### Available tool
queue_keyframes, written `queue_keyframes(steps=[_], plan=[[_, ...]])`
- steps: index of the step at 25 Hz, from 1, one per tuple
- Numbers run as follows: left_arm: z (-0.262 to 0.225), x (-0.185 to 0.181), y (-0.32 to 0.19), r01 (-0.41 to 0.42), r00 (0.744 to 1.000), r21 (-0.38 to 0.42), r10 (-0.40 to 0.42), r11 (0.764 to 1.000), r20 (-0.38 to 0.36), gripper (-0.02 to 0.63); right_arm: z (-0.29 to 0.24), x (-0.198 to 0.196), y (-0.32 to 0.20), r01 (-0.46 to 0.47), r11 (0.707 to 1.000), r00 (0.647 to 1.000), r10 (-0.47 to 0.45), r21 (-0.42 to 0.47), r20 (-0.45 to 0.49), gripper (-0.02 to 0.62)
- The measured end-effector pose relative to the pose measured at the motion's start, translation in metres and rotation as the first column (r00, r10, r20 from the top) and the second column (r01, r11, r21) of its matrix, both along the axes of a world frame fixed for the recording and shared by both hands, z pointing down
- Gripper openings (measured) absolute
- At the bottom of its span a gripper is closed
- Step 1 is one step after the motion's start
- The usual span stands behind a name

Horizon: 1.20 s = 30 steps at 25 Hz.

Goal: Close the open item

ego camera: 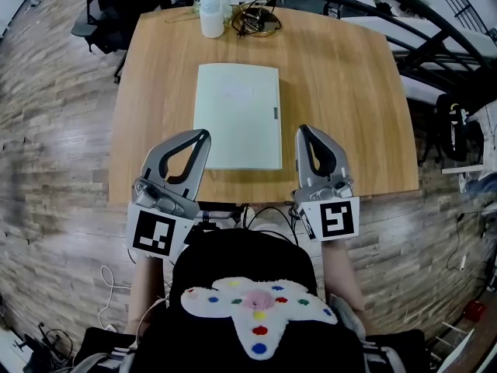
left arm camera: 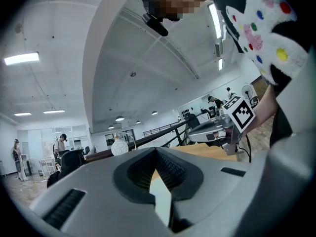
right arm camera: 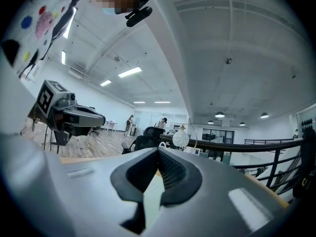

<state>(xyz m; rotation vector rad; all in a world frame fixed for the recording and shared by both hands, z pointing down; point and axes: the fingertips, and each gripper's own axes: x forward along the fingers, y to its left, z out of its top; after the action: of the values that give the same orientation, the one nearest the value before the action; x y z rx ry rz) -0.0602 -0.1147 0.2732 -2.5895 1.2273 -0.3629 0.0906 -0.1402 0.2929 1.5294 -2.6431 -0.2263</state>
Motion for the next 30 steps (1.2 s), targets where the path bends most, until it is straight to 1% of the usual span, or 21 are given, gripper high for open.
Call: queue_keyframes(steps=[5,13,22,25,30], plan=[[0.003,-0.002,-0.001,0.016,1.000,-0.010,-0.016,1.000,-0.018,0.006,0.004,-0.001,0.000,0.000,1.000,1.000,0.000,-0.008,-0.008,0.008],[0.005,0.000,-0.004,-0.002,1.000,-0.006,0.002,1.000,0.013,0.006,0.006,-0.002,0.000,-0.001,1.000,1.000,0.000,-0.014,-0.016,0.008],[0.008,0.002,-0.006,-0.010,1.000,-0.012,0.010,1.000,0.015,0.006,0.006,-0.005,-0.002,-0.002,1.000,1.000,0.002,-0.020,-0.014,0.008],[0.008,0.004,-0.006,-0.012,1.000,-0.007,0.013,1.000,0.021,0.006,0.010,-0.004,-0.002,0.001,1.000,0.999,-0.002,-0.026,-0.032,0.008],[0.009,0.003,-0.008,-0.012,1.000,-0.009,0.012,1.000,0.026,0.006,0.011,-0.005,-0.003,0.005,0.999,0.999,-0.006,-0.034,-0.032,0.008]])
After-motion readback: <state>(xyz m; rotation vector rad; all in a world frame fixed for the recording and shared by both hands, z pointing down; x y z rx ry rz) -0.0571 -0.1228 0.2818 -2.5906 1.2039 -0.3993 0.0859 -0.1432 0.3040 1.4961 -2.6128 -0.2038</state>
